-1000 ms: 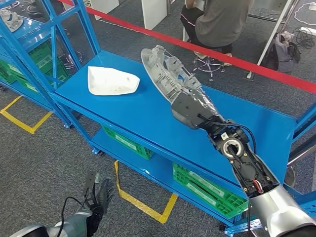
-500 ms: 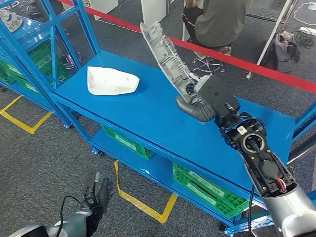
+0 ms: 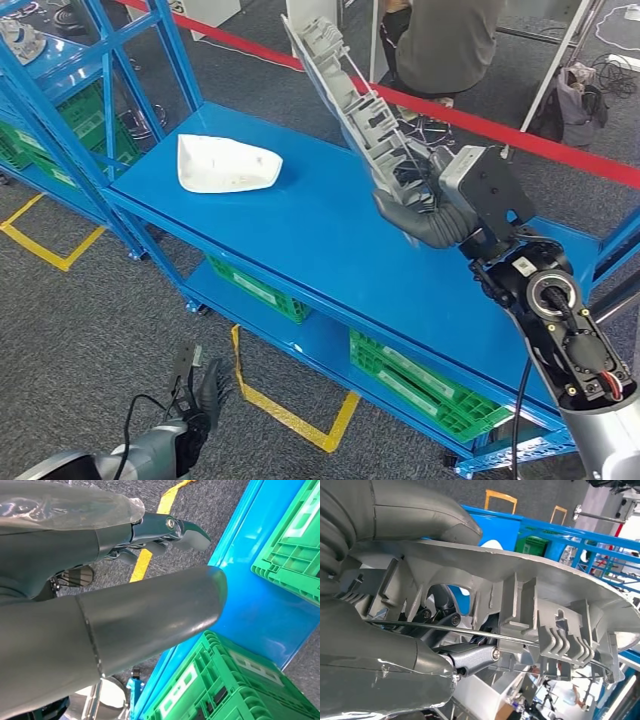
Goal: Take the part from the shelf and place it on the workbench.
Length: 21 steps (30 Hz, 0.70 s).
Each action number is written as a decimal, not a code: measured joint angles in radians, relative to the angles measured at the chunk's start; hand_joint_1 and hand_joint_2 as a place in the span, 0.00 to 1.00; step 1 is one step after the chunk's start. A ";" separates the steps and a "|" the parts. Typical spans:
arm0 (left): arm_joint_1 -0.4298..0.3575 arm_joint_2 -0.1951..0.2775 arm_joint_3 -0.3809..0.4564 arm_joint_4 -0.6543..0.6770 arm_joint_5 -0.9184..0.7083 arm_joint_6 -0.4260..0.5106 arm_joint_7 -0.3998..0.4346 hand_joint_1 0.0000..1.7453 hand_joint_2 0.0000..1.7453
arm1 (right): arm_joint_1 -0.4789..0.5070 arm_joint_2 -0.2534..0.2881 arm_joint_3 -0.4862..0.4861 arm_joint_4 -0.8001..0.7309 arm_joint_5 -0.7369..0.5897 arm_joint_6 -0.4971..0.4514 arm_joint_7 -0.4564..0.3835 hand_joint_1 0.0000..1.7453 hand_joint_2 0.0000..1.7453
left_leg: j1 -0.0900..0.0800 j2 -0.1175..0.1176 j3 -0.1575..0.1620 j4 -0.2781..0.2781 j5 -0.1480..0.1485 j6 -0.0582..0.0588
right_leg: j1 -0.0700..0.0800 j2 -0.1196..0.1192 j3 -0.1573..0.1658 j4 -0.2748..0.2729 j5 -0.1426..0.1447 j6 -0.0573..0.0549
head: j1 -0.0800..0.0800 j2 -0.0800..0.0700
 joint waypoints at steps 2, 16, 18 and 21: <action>-0.001 0.000 0.000 0.000 0.000 0.000 0.000 0.00 0.00 | 0.002 -0.007 -0.002 -0.011 -0.001 0.000 0.000 1.00 1.00 | 0.000 0.000 0.000 0.000 0.000 0.000 | 0.000 0.000 0.000 0.000 0.000 0.000 | 0.000 0.000; -0.008 0.000 0.000 0.000 0.003 -0.019 0.011 0.00 0.00 | 0.020 -0.041 -0.015 -0.066 -0.200 0.156 -0.068 1.00 1.00 | 0.000 0.000 0.000 0.000 0.000 0.000 | 0.000 0.000 0.000 0.000 0.000 0.000 | 0.000 0.000; -0.012 -0.001 0.000 0.002 0.005 -0.023 0.014 0.00 0.00 | 0.029 -0.046 -0.019 -0.076 -0.255 0.207 -0.095 1.00 1.00 | 0.000 0.000 0.000 0.000 0.000 0.000 | 0.000 0.000 0.000 0.000 0.000 0.000 | 0.000 0.000; -0.017 -0.002 0.000 0.006 0.005 -0.026 0.016 0.00 0.00 | 0.051 -0.051 -0.025 -0.089 -0.318 0.269 -0.133 1.00 1.00 | 0.000 0.000 0.000 0.000 0.000 0.000 | 0.000 0.000 0.000 0.000 0.000 0.000 | 0.000 0.000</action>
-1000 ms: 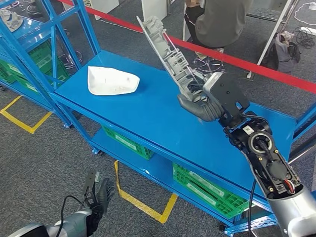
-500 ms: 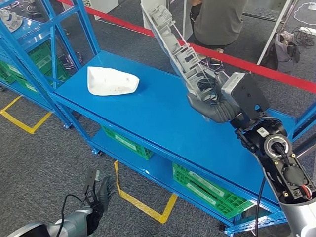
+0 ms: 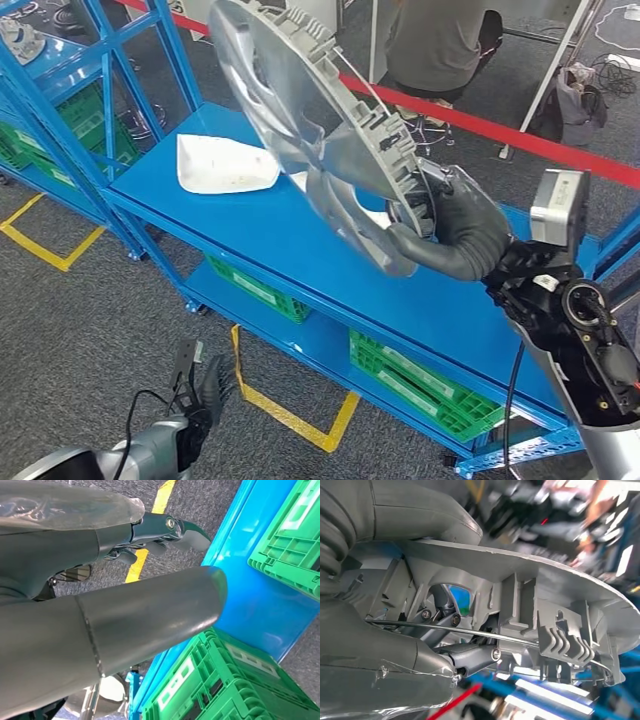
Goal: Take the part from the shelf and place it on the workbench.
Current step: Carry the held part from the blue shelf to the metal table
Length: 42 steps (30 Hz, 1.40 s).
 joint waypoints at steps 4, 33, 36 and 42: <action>-0.003 -0.001 0.000 0.001 0.000 -0.006 -0.001 0.00 0.00 | 0.030 -0.001 -0.006 -0.011 -0.038 0.044 -0.027 1.00 1.00 | 0.000 0.000 0.000 0.000 0.000 0.000 | 0.000 0.000 0.000 0.000 0.000 0.000 | 0.000 0.000; -0.010 -0.011 0.000 0.003 0.016 0.025 -0.034 0.00 0.00 | 0.140 0.015 -0.036 -0.024 0.052 -0.085 -0.105 1.00 1.00 | 0.000 0.000 -0.001 0.000 0.000 0.000 | 0.000 -0.001 0.000 0.000 0.000 0.000 | 0.000 0.000; -0.009 -0.011 0.000 0.003 0.013 0.029 -0.037 0.00 0.00 | 0.147 0.017 -0.036 -0.024 0.066 -0.082 -0.110 1.00 1.00 | 0.000 0.000 -0.001 0.000 0.000 0.000 | 0.000 -0.001 0.000 0.000 0.000 0.000 | 0.000 0.000; -0.010 -0.008 0.000 0.003 -0.013 0.047 -0.053 0.00 0.00 | 0.179 0.017 -0.035 -0.024 0.094 -0.058 -0.132 1.00 1.00 | 0.000 0.000 -0.001 0.000 0.000 0.000 | 0.000 -0.001 0.000 0.000 0.000 0.000 | 0.000 0.000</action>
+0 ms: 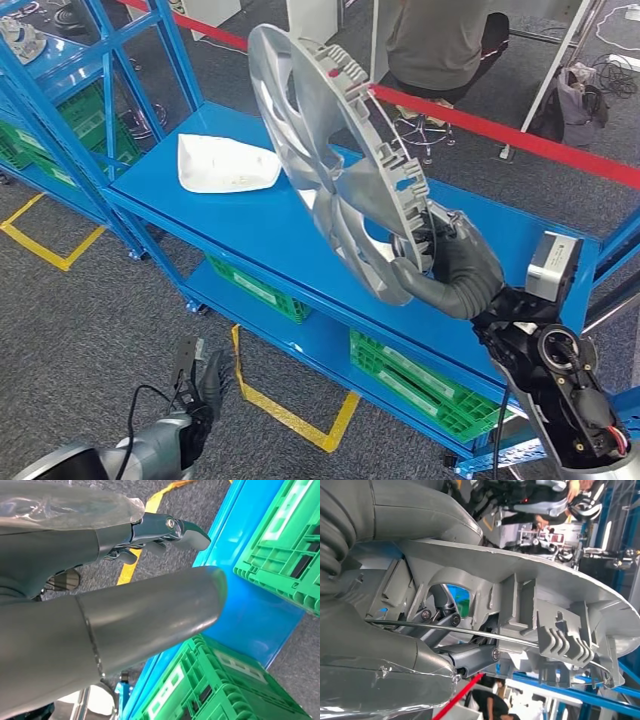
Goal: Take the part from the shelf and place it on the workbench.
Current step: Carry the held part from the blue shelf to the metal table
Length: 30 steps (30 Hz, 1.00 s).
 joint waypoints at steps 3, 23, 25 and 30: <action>0.001 0.004 0.000 0.000 0.017 -0.011 0.002 0.00 0.00 | 0.012 0.000 0.000 0.000 0.000 0.015 -0.008 1.00 1.00 | 0.000 0.000 0.000 0.000 0.000 0.000 | 0.000 0.000 0.000 0.000 0.000 0.000 | 0.000 0.000; 0.013 0.004 0.000 0.004 0.026 -0.030 0.019 0.00 0.00 | 0.048 0.012 0.000 0.012 0.042 0.018 0.006 1.00 1.00 | 0.025 -0.048 0.038 -0.017 -0.012 0.005 | -0.034 0.002 -0.038 0.087 -0.017 0.063 | 0.014 0.000; 0.010 0.006 0.000 0.004 0.028 -0.032 0.018 0.00 0.00 | 0.050 0.014 0.000 0.005 0.044 0.015 0.012 1.00 1.00 | 0.032 -0.067 0.022 0.003 -0.021 -0.012 | -0.038 0.040 -0.001 0.022 -0.012 0.062 | 0.019 0.000; 0.020 0.006 0.000 0.005 0.026 -0.028 0.013 0.00 0.00 | 0.053 0.017 0.002 -0.006 0.050 0.006 0.026 1.00 1.00 | 0.034 -0.033 -0.025 0.058 -0.036 -0.031 | -0.026 -0.007 0.006 0.024 -0.023 0.021 | 0.009 0.000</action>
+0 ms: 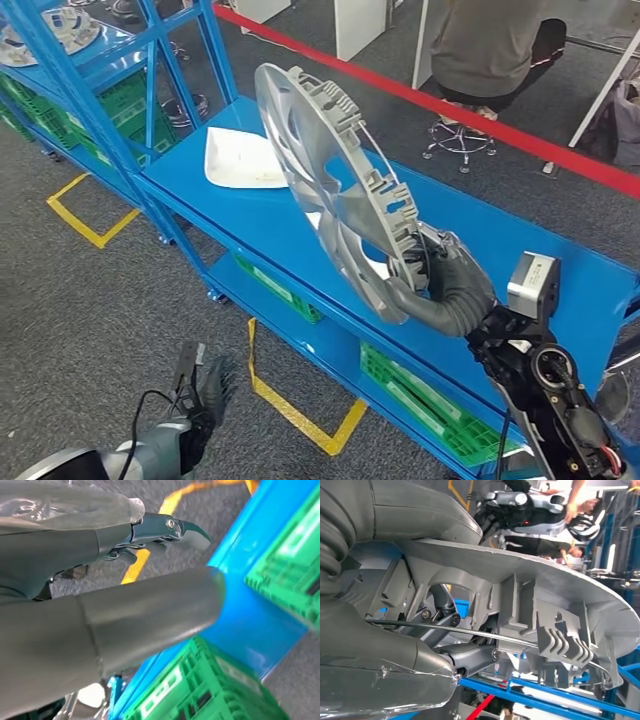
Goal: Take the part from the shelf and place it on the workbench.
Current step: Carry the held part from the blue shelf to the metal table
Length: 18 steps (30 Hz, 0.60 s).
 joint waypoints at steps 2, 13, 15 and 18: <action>-0.003 0.000 0.000 0.000 -0.003 0.005 -0.003 0.00 0.00 | -0.002 0.001 0.000 -0.004 0.001 -0.004 0.002 1.00 1.00 | -0.011 0.066 -0.080 0.142 -0.051 0.006 | 0.008 -0.032 0.003 -0.002 -0.004 -0.014 | -0.012 0.000; -0.010 0.007 0.000 0.001 0.012 0.000 0.021 0.00 0.00 | -0.009 0.003 0.006 -0.004 0.014 -0.002 -0.002 1.00 1.00 | -0.075 0.164 -0.039 -0.020 0.062 0.076 | 0.048 -0.171 0.031 -0.006 -0.040 -0.013 | -0.019 0.000; -0.009 0.006 0.000 0.001 0.015 0.000 0.020 0.00 0.00 | -0.010 0.003 0.006 -0.003 0.022 -0.001 -0.003 1.00 1.00 | -0.066 0.137 -0.032 -0.027 0.065 0.082 | 0.044 -0.131 0.020 0.029 -0.065 -0.003 | -0.016 0.000; -0.014 0.003 0.000 0.001 0.017 0.000 0.019 0.00 0.00 | -0.009 0.002 0.006 -0.001 0.029 0.001 -0.005 1.00 1.00 | -0.059 0.095 -0.027 -0.030 0.065 0.090 | 0.037 -0.049 -0.074 0.226 -0.150 0.008 | -0.005 0.000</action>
